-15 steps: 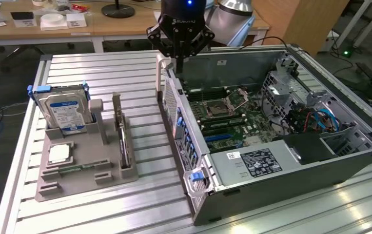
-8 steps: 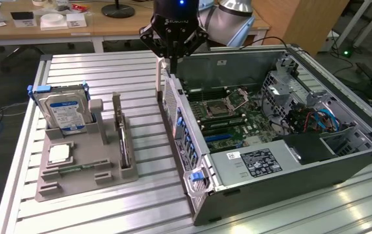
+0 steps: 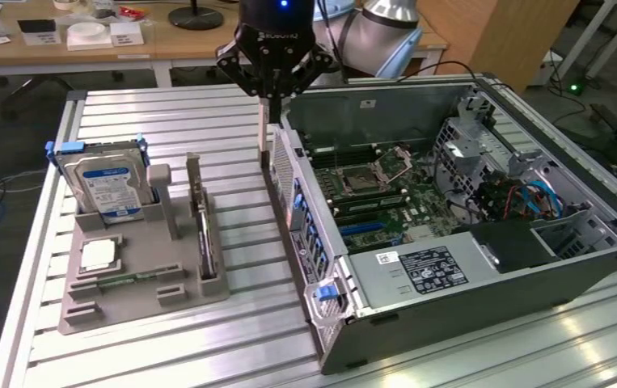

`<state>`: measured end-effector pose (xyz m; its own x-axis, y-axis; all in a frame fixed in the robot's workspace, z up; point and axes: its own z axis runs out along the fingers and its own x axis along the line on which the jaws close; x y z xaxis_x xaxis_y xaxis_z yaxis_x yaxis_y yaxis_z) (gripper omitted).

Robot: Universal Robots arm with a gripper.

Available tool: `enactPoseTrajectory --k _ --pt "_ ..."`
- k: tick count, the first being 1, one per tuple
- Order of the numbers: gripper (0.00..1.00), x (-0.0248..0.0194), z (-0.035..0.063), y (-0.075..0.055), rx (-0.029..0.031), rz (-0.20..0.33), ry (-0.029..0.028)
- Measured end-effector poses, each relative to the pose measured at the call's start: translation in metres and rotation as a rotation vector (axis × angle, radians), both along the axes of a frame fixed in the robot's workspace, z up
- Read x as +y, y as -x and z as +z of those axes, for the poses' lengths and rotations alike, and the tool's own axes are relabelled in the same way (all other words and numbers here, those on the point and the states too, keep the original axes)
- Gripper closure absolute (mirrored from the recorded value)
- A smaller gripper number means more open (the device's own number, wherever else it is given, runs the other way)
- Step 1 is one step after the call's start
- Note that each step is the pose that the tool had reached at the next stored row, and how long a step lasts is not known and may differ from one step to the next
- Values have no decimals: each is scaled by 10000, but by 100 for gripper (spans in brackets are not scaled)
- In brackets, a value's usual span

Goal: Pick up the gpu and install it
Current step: 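Reach for the gpu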

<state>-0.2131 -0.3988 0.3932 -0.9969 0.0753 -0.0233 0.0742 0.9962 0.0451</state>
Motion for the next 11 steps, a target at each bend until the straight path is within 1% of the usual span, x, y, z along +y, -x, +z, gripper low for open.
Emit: enactPoseTrajectory --k 11 --pt "89 -1 -1 296 -1 4 0"
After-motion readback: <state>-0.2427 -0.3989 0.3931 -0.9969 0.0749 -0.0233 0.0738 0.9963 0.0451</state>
